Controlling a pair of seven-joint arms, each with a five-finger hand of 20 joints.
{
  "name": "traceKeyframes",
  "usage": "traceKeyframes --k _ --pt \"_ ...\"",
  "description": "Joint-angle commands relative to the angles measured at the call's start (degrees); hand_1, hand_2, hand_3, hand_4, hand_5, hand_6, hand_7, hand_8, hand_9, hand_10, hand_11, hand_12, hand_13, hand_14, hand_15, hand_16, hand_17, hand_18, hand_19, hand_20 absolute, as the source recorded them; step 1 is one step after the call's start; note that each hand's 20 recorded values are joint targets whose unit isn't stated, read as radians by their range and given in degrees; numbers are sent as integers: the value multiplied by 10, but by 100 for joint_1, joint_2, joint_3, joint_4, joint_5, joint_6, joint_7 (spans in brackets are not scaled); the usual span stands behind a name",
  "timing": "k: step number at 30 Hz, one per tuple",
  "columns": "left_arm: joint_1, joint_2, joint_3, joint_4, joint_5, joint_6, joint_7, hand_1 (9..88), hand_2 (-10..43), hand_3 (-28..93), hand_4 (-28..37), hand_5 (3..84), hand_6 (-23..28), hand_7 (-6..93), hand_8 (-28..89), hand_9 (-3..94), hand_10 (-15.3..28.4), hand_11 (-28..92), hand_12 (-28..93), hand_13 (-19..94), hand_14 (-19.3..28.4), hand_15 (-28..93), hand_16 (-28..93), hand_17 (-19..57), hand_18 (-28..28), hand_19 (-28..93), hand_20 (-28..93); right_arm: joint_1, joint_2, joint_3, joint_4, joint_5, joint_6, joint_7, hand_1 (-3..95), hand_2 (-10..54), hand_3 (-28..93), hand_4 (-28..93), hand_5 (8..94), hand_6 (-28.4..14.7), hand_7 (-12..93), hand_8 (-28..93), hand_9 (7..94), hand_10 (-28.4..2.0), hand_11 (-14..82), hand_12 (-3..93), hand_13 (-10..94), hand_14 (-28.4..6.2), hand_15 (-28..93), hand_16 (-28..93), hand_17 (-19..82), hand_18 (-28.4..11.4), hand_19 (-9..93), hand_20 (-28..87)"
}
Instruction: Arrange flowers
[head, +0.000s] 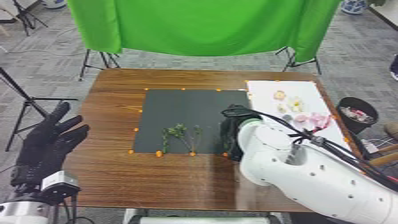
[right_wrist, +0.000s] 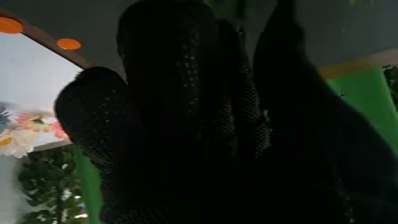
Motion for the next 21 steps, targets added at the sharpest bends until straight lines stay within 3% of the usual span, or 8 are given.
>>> traceKeyframes --k 1,2,5,13,14,16,17,21 --pt "79 88 24 2 -87 18 135 294 69 623 -203 336 79 76 -71 300 188 250 117 206 272 545 -115 -81 284 512 1 -17 -63 145 -174 -66 -265 -54 394 -4 730 -230 698 -87 113 -94 901 -160 200 157 937 -70 426 147 751 -24 932 -201" --pt "36 45 22 11 -34 -17 46 294 69 624 -203 336 79 76 -71 300 188 250 117 207 272 545 -115 -81 284 512 1 -47 -56 162 -207 -46 -271 -38 392 -9 729 -229 695 -90 111 -94 900 -161 200 157 937 -70 426 147 751 -24 932 -201" --pt "112 106 9 0 -105 32 147 294 68 624 -202 336 79 75 -71 300 188 251 117 207 272 546 -115 -81 284 512 1 -83 -134 246 -197 0 -549 -7 386 -29 719 -226 681 -93 109 -91 897 -165 200 158 937 -71 427 146 750 -25 932 -198" --pt "89 37 33 -4 -51 15 125 297 67 624 -201 336 78 77 -70 300 188 250 117 207 272 546 -115 -80 284 512 1 -99 -179 354 -160 156 -950 158 384 -63 681 -215 660 -108 96 -87 886 -174 200 158 937 -73 423 148 746 -24 932 -196" --pt "51 11 37 8 -8 -17 85 296 67 625 -201 336 79 77 -71 299 188 250 117 207 272 546 -115 -80 284 512 1 -84 -151 335 -172 129 -922 131 392 -54 687 -212 660 -109 94 -87 885 -175 199 157 936 -73 423 149 745 -24 932 -195" --pt "118 36 23 -1 -50 5 156 296 67 625 -200 337 79 76 -71 300 187 251 117 207 272 547 -115 -80 284 512 1 -25 -165 282 -155 54 -952 84 421 -5 738 -218 668 -107 93 -86 880 -177 197 156 933 -75 423 154 741 -26 932 -194" --pt "88 7 21 4 -23 -14 100 296 67 625 -200 336 78 77 -71 300 187 250 117 207 272 546 -115 -80 284 512 1 -1 -168 256 -160 38 -959 110 444 17 767 -235 683 -101 96 -65 876 -174 195 155 930 -75 424 154 737 -27 932 -189" --pt "105 77 39 -1 -75 12 173 296 66 626 -200 337 79 77 -71 300 187 250 116 207 271 546 -115 -80 284 512 0 132 -175 82 -98 -122 -966 119 578 35 747 -274 763 -95 107 55 872 -162 188 154 921 -68 430 158 723 -23 932 -171"
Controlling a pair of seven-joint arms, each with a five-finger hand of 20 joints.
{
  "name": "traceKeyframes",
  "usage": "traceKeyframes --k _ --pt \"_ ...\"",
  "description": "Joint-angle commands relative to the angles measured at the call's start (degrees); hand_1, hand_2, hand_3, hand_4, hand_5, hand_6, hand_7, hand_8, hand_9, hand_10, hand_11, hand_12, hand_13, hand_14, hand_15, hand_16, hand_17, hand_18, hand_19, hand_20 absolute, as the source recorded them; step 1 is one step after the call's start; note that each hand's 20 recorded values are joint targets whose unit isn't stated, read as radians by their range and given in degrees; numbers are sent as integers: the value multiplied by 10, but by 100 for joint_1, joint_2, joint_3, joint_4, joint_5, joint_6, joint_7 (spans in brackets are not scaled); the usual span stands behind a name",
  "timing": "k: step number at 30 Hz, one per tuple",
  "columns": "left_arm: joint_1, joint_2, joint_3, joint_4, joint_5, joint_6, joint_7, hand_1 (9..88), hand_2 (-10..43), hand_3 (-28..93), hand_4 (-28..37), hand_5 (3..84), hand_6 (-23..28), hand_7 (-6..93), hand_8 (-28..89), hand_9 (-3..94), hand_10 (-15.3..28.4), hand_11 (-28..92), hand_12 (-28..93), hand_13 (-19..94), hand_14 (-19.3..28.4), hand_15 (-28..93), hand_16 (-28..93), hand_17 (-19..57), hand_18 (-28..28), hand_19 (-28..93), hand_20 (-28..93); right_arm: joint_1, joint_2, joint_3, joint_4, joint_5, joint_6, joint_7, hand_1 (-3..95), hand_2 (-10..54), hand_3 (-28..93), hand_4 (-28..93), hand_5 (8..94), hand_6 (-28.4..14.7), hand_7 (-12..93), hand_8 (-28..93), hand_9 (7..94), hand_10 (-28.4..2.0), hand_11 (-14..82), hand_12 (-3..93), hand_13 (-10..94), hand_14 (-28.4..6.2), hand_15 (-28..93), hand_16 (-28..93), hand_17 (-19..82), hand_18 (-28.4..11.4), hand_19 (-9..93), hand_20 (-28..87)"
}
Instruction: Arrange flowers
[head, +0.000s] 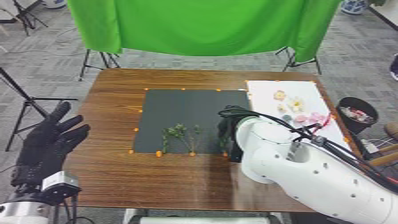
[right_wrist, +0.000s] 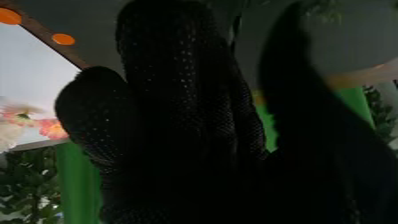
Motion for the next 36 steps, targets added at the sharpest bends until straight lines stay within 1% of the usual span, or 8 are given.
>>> traceKeyframes --k 1,4,9,11,17,21,24,36 --pt "95 30 14 -4 -48 12 89 296 66 626 -200 337 79 77 -71 300 187 251 117 207 271 546 -115 -80 284 512 0 257 -25 -261 51 -262 -27 38 594 33 735 -277 772 -96 111 69 874 -156 191 155 923 -66 428 157 722 -23 932 -168" --pt "95 7 13 -8 -35 15 98 296 66 626 -200 336 79 78 -71 300 187 251 117 207 271 546 -116 -80 284 512 0 296 22 -374 50 -414 71 36 622 15 713 -281 785 -88 116 100 888 -147 199 159 927 -62 427 158 724 -20 932 -165" --pt "224 220 19 -15 -231 115 330 297 64 627 -200 337 79 77 -71 300 187 251 117 207 272 546 -115 -80 284 512 0 360 52 -487 57 -535 297 19 621 -72 686 -282 801 -69 167 148 924 -124 193 210 937 -53 428 157 740 -16 932 -177" --pt "160 161 23 -5 -175 75 234 297 64 627 -200 337 79 76 -71 300 188 251 116 207 272 546 -115 -80 284 512 0 383 56 -522 52 -594 289 65 599 -93 679 -282 790 -63 226 183 931 -120 182 227 937 -52 432 150 748 -15 932 -189" --pt "206 255 33 -9 -257 129 348 297 63 627 -200 337 79 77 -71 300 187 251 117 207 271 546 -115 -80 284 511 0 334 9 -387 -1 -553 29 103 523 -95 608 -258 672 -90 382 164 885 -147 249 166 937 -52 434 145 751 -16 932 -188" --pt "150 166 44 -1 -167 81 243 298 62 627 -200 338 79 77 -71 302 188 252 116 207 272 546 -115 -80 284 511 -1 322 3 -347 -19 -551 -23 98 483 -95 655 -266 645 -108 346 51 879 -155 249 160 937 -54 433 147 751 -16 932 -184" --pt "183 212 56 -4 -197 94 319 298 61 628 -199 338 80 77 -71 302 189 252 116 208 272 545 -116 -80 284 512 0 290 11 -275 -55 -506 -135 100 499 -95 662 -265 644 -111 315 84 875 -160 243 159 937 -54 431 148 749 -17 932 -180" --pt "20 30 93 30 -26 -11 50 300 61 626 -200 340 81 75 -71 304 190 253 116 208 271 546 -115 -80 284 512 -1 30 -33 4 -205 -176 -402 -287 534 -60 705 -264 636 -100 204 97 851 -170 241 169 918 -63 443 159 725 -26 932 -162"
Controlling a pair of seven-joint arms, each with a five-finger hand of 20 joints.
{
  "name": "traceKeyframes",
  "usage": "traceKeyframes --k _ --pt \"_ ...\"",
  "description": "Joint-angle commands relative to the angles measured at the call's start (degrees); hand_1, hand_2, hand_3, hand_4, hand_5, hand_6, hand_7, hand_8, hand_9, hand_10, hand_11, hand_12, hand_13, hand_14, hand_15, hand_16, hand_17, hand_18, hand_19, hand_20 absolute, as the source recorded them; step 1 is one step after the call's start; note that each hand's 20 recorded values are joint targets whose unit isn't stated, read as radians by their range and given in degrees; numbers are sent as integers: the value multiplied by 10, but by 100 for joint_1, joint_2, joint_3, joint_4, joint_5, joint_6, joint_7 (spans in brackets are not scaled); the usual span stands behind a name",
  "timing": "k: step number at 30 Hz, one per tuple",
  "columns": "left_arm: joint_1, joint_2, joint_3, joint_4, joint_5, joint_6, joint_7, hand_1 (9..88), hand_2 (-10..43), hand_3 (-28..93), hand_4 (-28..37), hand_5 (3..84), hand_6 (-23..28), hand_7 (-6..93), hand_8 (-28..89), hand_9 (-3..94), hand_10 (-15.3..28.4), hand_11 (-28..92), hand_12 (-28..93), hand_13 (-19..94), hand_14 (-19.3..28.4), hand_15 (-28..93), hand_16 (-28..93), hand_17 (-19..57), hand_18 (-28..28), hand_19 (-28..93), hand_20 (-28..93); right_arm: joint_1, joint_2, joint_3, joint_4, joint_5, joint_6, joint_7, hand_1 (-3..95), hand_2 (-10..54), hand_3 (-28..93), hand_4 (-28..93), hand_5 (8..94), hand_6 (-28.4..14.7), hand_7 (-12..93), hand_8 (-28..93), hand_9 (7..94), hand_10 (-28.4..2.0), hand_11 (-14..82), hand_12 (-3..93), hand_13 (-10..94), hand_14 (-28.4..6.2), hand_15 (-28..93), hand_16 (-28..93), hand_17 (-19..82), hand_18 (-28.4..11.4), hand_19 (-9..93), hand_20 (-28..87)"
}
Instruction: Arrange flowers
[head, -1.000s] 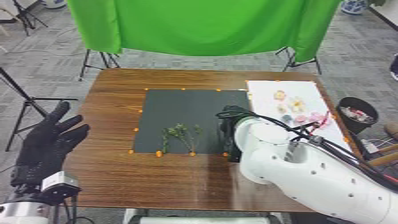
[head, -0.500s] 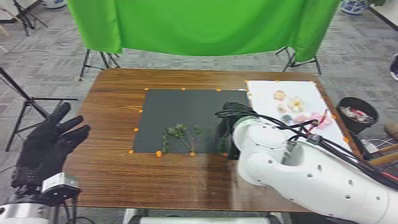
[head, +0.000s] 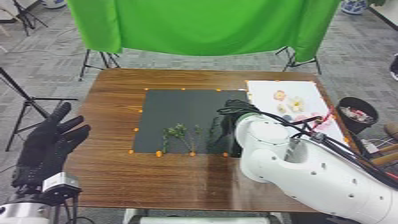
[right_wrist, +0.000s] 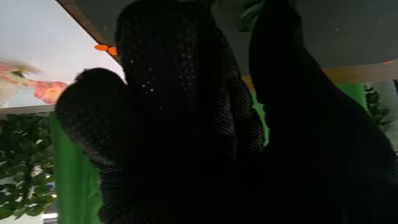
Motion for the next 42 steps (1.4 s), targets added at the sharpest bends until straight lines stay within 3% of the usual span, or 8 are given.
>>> traceKeyframes --k 1,8,13,15,20,29,41,42 --pt "-81 -165 46 31 123 -80 -205 300 62 626 -200 340 82 76 -70 304 190 253 116 208 271 546 -115 -80 284 513 -1 -254 -53 236 -200 299 -255 -412 535 -52 705 -265 643 -91 200 89 846 -168 246 171 911 -66 449 161 717 -30 932 -151" --pt "-108 -169 53 51 141 -104 -227 300 63 628 -199 341 82 76 -71 306 192 254 115 209 271 548 -116 -80 284 513 -1 -475 -156 563 -233 701 -660 -719 475 35 793 -255 610 -27 129 -86 828 -167 247 168 886 -75 471 156 687 -47 932 -102" --pt "-137 -213 60 56 162 -115 -258 300 65 628 -199 340 82 77 -70 308 193 256 115 209 272 549 -117 -80 284 514 -2 -522 -235 672 -126 912 -960 -833 461 54 804 -243 568 -8 121 -101 829 -168 249 170 878 -81 478 155 674 -56 932 -81" --pt "-113 -155 79 55 97 -65 -172 301 65 628 -199 341 83 76 -71 308 194 256 115 209 272 549 -117 -80 284 514 -2 -528 -270 662 -119 968 -1102 -790 459 60 806 -241 555 -2 120 -102 829 -167 250 171 874 -84 482 156 671 -58 932 -74" --pt "-130 -136 80 60 77 -72 -186 301 66 628 -198 341 83 76 -71 307 194 255 114 209 272 549 -118 -80 284 515 -2 -577 -337 639 -65 1063 -1288 -778 443 75 811 -235 545 5 121 -106 832 -167 258 173 871 -88 487 154 666 -64 932 -57" --pt "-37 -41 52 44 -35 -13 -48 301 68 628 -198 342 84 76 -71 307 193 257 114 209 272 549 -117 -79 284 516 -3 -543 -272 575 -43 1179 -1626 -652 427 89 809 -230 558 8 121 -108 836 -169 258 173 874 -89 487 150 665 -68 932 -44" --pt "35 29 10 18 -78 36 10 300 68 628 -199 341 84 76 -71 306 193 255 113 209 272 549 -118 -80 284 516 -4 -649 -110 788 -220 1429 -1458 -423 419 89 802 -228 576 -1 117 -106 851 -172 252 171 886 -88 480 145 678 -63 932 -52" --pt "110 90 -5 1 -150 82 113 300 68 627 -199 341 84 75 -71 306 193 254 113 209 272 549 -118 -80 284 516 -4 -664 -99 812 -231 1389 -1496 -456 418 88 801 -228 579 -5 117 -106 852 -172 251 171 887 -87 479 145 679 -63 932 -55"
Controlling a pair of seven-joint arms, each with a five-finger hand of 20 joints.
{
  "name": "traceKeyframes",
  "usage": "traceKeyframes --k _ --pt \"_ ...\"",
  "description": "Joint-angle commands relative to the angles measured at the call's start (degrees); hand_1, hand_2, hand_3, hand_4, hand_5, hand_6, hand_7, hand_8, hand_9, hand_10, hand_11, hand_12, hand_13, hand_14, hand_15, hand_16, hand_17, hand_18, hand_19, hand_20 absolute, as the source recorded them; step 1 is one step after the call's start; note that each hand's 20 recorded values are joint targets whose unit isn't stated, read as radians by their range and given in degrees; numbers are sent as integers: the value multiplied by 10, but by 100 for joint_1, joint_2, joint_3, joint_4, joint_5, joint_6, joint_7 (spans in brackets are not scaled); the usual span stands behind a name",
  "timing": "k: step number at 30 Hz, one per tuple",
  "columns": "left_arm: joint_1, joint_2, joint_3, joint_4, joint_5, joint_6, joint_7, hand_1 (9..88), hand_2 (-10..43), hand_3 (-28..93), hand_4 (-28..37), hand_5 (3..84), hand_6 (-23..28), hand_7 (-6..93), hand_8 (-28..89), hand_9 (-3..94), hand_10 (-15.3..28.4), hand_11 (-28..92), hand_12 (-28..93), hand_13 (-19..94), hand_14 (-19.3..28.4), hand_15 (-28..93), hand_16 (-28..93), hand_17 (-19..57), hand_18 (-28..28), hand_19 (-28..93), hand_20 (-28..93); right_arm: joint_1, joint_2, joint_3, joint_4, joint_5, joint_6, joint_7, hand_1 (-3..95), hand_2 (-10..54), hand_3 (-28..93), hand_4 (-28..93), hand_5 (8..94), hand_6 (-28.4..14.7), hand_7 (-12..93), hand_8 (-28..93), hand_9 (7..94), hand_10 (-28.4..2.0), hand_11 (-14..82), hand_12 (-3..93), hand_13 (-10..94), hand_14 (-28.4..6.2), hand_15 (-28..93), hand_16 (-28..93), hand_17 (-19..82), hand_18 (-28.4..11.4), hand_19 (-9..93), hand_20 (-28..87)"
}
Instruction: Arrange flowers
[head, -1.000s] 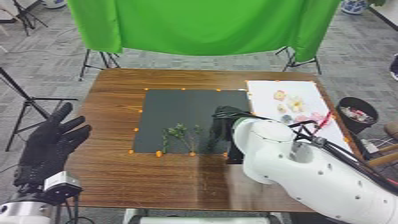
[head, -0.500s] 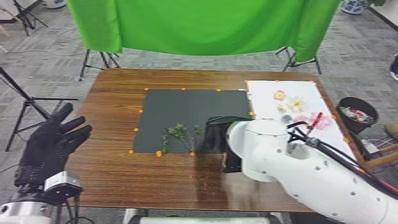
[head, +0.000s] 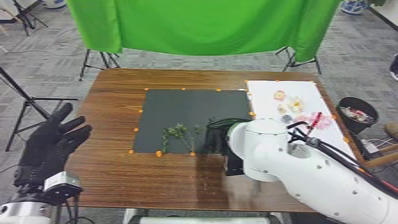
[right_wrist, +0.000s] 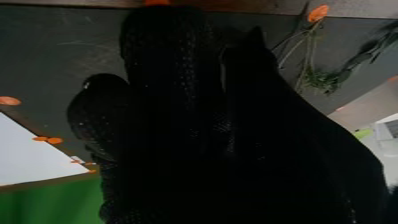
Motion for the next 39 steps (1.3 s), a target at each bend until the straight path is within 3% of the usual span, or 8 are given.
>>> traceKeyframes --k 1,14,15,20,23,27,31,39 --pt "206 98 -77 -49 -111 108 145 300 68 628 -199 341 84 75 -71 306 193 255 113 208 272 549 -117 -80 284 516 -4 -151 190 141 -164 122 12 153 418 88 801 -228 581 -6 117 -106 853 -172 251 171 888 -87 477 145 680 -63 932 -57" --pt "110 -86 -42 -17 25 34 -96 300 68 628 -199 341 83 76 -71 307 194 257 113 209 272 550 -118 -80 284 516 -4 -467 121 669 -457 199 114 -21 417 44 788 -228 578 -10 117 -105 867 -172 248 172 897 -86 467 147 692 -60 932 -83" --pt "213 140 -38 -15 -189 114 136 300 68 628 -199 341 83 76 -71 306 194 257 113 209 272 551 -118 -80 284 516 -4 -481 122 688 -483 177 131 -60 417 33 786 -228 577 -10 117 -105 867 -172 248 172 897 -86 466 147 693 -60 932 -84" --pt "74 -214 -64 -23 127 -30 -229 301 68 628 -198 341 83 77 -71 307 193 257 113 209 271 550 -118 -80 284 516 -4 -512 79 801 -541 342 97 -10 417 18 774 -228 576 -13 116 -105 870 -172 246 172 899 -86 463 148 695 -59 932 -92" --pt "17 -234 -39 -6 154 -49 -276 302 68 627 -198 341 83 77 -71 307 193 258 114 209 272 550 -118 -80 284 516 -4 -531 125 835 -572 254 389 -90 416 14 769 -228 578 -15 115 -103 872 -172 245 171 900 -86 462 149 696 -58 932 -94" --pt "-3 -180 5 3 133 -54 -194 300 68 628 -197 341 83 76 -71 306 194 256 113 209 272 550 -118 -79 284 516 -4 -378 376 895 -461 94 898 -401 397 4 751 -225 570 -26 112 -99 823 -177 243 168 867 -101 477 150 677 -63 932 -128" --pt "77 113 3 -9 -117 126 163 298 68 627 -200 341 84 76 -70 306 193 256 113 208 272 550 -118 -80 284 516 -4 11 748 832 -179 -124 1459 -614 373 -7 752 -230 530 -33 113 -96 736 -185 231 158 784 -126 514 126 619 -90 932 -165" --pt "37 102 35 -10 -60 98 148 292 68 622 -205 338 83 77 -70 305 192 255 114 207 271 548 -117 -80 284 516 -5 880 1273 300 652 13 1765 -282 363 -17 756 -234 506 -34 112 -95 669 -201 172 145 756 -127 517 116 601 -95 932 -159"
